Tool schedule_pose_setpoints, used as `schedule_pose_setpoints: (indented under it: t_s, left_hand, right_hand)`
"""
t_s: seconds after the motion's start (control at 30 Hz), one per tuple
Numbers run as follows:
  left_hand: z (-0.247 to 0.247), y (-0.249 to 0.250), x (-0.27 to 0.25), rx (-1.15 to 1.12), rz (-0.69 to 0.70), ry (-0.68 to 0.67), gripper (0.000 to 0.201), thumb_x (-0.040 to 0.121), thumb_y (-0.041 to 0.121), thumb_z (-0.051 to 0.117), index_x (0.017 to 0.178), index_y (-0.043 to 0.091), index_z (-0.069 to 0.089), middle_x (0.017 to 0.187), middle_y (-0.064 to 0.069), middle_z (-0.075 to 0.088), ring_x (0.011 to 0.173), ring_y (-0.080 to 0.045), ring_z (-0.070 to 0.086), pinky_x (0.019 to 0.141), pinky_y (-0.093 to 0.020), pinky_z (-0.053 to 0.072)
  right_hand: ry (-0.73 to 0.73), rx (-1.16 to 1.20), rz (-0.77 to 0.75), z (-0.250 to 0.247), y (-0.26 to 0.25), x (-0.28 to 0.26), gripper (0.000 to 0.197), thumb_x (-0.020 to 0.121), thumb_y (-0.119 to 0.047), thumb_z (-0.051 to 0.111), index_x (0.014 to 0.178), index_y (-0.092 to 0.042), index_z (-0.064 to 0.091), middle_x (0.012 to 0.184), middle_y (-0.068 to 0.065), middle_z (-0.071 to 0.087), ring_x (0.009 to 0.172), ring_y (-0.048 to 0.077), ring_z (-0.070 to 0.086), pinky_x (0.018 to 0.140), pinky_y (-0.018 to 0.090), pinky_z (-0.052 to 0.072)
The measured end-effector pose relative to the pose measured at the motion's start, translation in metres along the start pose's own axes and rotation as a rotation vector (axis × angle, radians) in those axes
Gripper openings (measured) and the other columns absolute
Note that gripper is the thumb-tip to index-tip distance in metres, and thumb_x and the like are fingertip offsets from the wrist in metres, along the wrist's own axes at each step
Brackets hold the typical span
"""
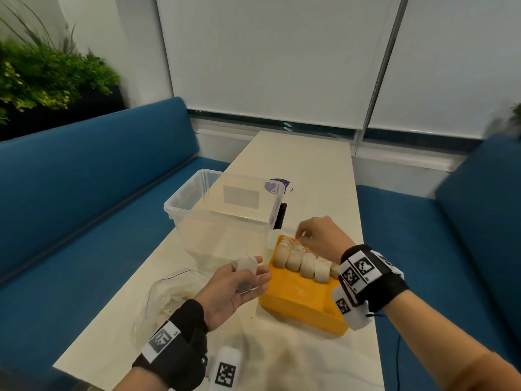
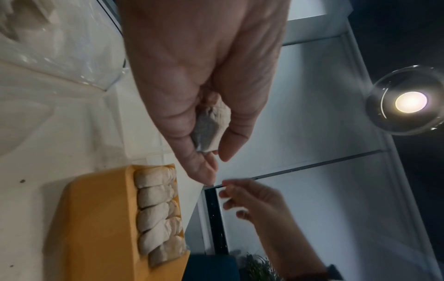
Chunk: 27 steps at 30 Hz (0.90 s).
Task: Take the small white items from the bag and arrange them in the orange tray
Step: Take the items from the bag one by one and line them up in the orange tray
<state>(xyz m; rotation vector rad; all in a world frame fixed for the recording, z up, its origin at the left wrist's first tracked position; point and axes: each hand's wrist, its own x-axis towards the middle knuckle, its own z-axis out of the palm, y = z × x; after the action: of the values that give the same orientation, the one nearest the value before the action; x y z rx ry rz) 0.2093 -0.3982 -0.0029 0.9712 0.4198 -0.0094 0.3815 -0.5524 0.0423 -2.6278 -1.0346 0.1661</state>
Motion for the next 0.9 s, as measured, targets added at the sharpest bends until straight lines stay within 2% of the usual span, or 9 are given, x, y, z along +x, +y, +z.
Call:
schedule_pose_setpoints:
  t_s: [0.1, 0.2, 0.3, 0.4, 0.47, 0.53, 0.63, 0.73, 0.9]
  left_hand:
    - [0.010, 0.003, -0.001, 0.017, -0.023, -0.071, 0.038, 0.089, -0.015, 0.046, 0.122, 0.001, 0.056, 0.116, -0.019, 0.067, 0.104, -0.028, 0.068, 0.084, -0.035, 0.059]
    - [0.016, 0.005, -0.001, 0.038, -0.037, -0.111, 0.040, 0.089, -0.017, 0.042, 0.124, -0.003, 0.053, 0.115, -0.020, 0.066, 0.104, -0.029, 0.067, 0.087, -0.037, 0.058]
    - [0.022, 0.007, -0.005, 0.044, -0.041, -0.137, 0.036, 0.091, -0.013, 0.043, 0.123, -0.002, 0.055, 0.119, -0.020, 0.066, 0.105, -0.030, 0.067, 0.087, -0.037, 0.058]
    - [0.025, 0.011, -0.012, 0.001, -0.049, -0.143, 0.029, 0.093, 0.013, 0.057, 0.121, 0.003, 0.061, 0.120, -0.020, 0.067, 0.105, -0.029, 0.068, 0.086, -0.038, 0.058]
    - [0.023, 0.013, -0.013, -0.053, -0.067, -0.120, 0.041, 0.093, 0.033, 0.057, 0.122, 0.005, 0.060, 0.120, -0.020, 0.067, 0.104, -0.028, 0.068, 0.083, -0.037, 0.059]
    - [0.020, 0.014, -0.012, -0.100, -0.081, -0.090, 0.047, 0.093, 0.039, 0.056, 0.124, 0.004, 0.056, 0.122, -0.021, 0.065, 0.102, -0.029, 0.069, 0.079, -0.037, 0.060]
    - [0.019, 0.013, -0.012, -0.081, -0.050, -0.107, 0.043, 0.091, 0.028, 0.061, 0.126, 0.003, 0.055, 0.123, -0.020, 0.065, 0.103, -0.029, 0.069, 0.076, -0.033, 0.060]
    - [0.022, 0.010, -0.011, -0.033, 0.009, -0.141, 0.042, 0.087, 0.012, 0.063, 0.126, -0.002, 0.055, 0.114, -0.017, 0.070, 0.097, -0.025, 0.071, 0.073, -0.029, 0.060]
    - [0.029, 0.007, -0.006, 0.002, 0.044, -0.109, 0.031, 0.090, 0.005, 0.061, 0.120, -0.001, 0.057, 0.103, -0.017, 0.072, 0.087, -0.022, 0.072, 0.069, -0.027, 0.060]
  right_hand:
    - [-0.061, 0.171, -0.175, -0.015, -0.043, -0.025, 0.020, 0.091, -0.025, 0.058, 0.107, -0.018, 0.068, 0.100, 0.000, 0.068, 0.084, 0.008, 0.058, 0.073, 0.013, 0.044]
    - [-0.108, 0.213, -0.245, -0.013, -0.062, -0.035, 0.024, 0.088, -0.029, 0.063, 0.110, -0.019, 0.067, 0.098, 0.000, 0.068, 0.076, 0.006, 0.057, 0.067, 0.009, 0.041]
    - [-0.079, 0.194, -0.270, -0.010, -0.063, -0.037, 0.019, 0.087, -0.023, 0.064, 0.102, -0.013, 0.069, 0.096, 0.002, 0.067, 0.068, -0.001, 0.049, 0.061, 0.005, 0.038]
    - [-0.031, 0.242, -0.230, -0.018, -0.058, -0.038, 0.014, 0.085, -0.021, 0.066, 0.094, -0.012, 0.069, 0.093, 0.001, 0.069, 0.068, -0.003, 0.053, 0.064, 0.006, 0.041]
    - [-0.025, 0.293, -0.201, -0.025, -0.053, -0.039, 0.012, 0.085, -0.021, 0.066, 0.092, -0.011, 0.068, 0.086, 0.002, 0.071, 0.065, 0.000, 0.059, 0.067, 0.011, 0.046]
    - [-0.022, 0.319, -0.185, -0.033, -0.050, -0.039, 0.013, 0.086, -0.021, 0.065, 0.092, -0.010, 0.068, 0.077, 0.005, 0.073, 0.061, 0.005, 0.064, 0.068, 0.016, 0.049]
    - [0.020, 0.335, -0.182, -0.042, -0.046, -0.039, 0.014, 0.086, -0.022, 0.066, 0.092, -0.010, 0.070, 0.072, 0.007, 0.073, 0.058, 0.007, 0.064, 0.067, 0.017, 0.049]
    - [0.047, 0.357, -0.181, -0.048, -0.044, -0.038, 0.015, 0.085, -0.021, 0.068, 0.092, -0.009, 0.072, 0.069, 0.005, 0.071, 0.057, 0.010, 0.063, 0.066, 0.019, 0.050]
    - [0.040, 0.379, -0.178, -0.053, -0.039, -0.039, 0.012, 0.085, -0.018, 0.069, 0.091, -0.009, 0.072, 0.068, -0.008, 0.067, 0.057, 0.006, 0.062, 0.059, 0.012, 0.050]
